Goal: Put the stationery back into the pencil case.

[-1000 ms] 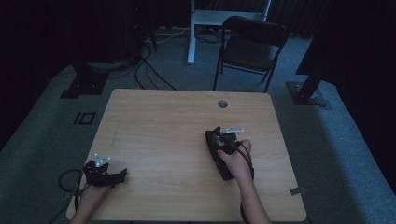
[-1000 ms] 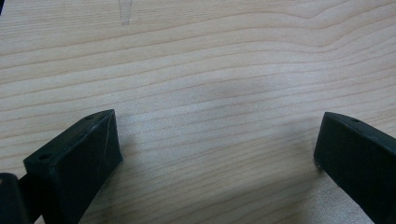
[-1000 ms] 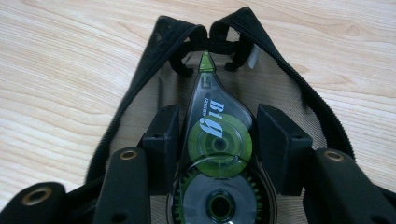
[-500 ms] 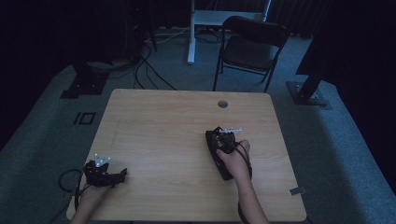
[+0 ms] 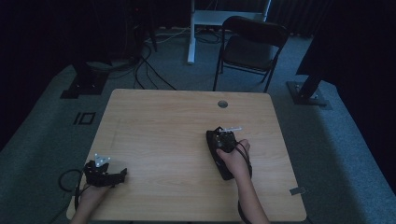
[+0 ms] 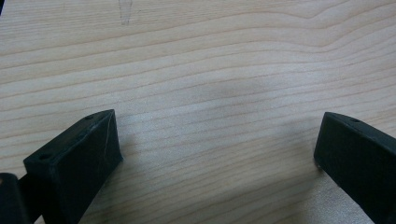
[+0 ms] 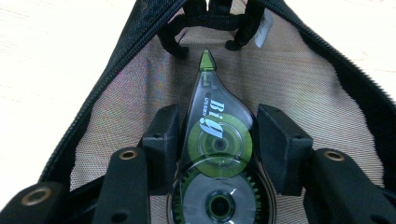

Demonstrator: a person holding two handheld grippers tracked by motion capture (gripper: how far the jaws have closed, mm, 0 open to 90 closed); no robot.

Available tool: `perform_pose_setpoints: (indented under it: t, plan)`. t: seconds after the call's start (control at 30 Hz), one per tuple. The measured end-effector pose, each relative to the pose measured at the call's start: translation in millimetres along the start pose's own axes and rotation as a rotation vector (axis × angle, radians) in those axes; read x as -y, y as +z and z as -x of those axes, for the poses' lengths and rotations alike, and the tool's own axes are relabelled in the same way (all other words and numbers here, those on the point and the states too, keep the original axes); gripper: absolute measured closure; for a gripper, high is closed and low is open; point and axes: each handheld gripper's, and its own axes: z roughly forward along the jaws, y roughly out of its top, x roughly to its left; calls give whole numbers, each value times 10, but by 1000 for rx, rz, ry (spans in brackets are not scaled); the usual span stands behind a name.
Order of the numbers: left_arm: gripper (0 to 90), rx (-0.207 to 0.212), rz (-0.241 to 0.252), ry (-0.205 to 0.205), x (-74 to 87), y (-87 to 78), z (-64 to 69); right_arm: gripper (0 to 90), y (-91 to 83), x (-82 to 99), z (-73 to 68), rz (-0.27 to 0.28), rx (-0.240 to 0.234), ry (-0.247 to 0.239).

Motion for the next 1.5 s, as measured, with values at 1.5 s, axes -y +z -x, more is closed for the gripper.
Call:
perform_pose_setpoints:
  t: [1.5]
  plan:
    - [6,0,0,0,0,0,0,462,-337,-98,-13,100,-67,18]
